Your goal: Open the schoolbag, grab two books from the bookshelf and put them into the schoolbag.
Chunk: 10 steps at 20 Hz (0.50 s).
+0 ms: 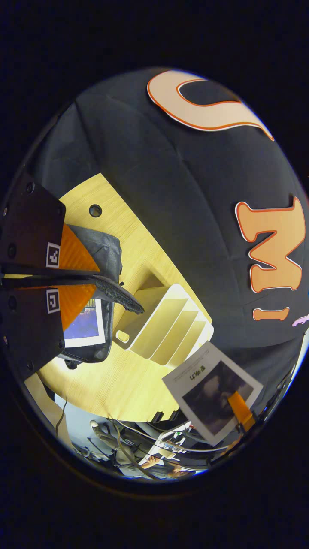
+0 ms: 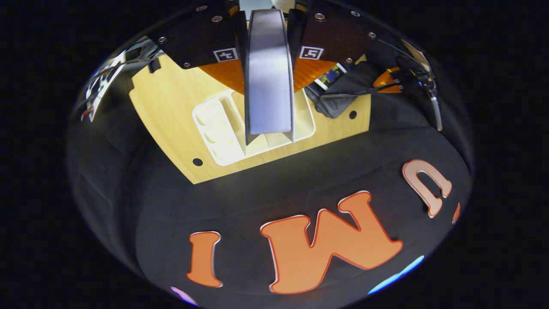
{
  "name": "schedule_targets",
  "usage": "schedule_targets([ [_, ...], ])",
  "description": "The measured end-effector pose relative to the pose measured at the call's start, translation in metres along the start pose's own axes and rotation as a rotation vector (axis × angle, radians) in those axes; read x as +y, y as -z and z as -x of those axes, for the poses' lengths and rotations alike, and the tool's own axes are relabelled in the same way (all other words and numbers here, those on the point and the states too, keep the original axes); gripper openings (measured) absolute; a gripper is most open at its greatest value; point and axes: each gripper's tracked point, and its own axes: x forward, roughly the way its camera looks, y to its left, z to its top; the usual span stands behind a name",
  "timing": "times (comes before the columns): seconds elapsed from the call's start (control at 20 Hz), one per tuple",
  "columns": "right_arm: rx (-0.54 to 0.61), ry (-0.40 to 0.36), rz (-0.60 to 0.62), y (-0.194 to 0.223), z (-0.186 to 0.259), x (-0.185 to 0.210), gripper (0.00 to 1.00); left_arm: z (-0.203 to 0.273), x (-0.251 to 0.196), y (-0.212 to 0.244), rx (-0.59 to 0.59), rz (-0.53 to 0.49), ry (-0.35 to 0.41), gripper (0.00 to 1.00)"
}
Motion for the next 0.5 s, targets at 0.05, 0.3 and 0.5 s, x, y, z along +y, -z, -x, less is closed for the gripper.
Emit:
schedule_targets([
  [0.05,-0.01,-0.023,-0.05,0.014,0.007,0.002,0.37,0.0,-0.002,-0.002,-0.002,-0.01,0.009,0.04],
  [0.3,-0.042,-0.181,-0.323,0.092,0.003,0.015,0.37,0.0,-0.009,-0.004,0.002,-0.065,0.038,0.04],
  [0.5,-0.012,-0.33,-0.546,0.159,-0.041,0.034,0.37,0.005,-0.001,-0.008,0.009,-0.082,0.019,0.04],
])
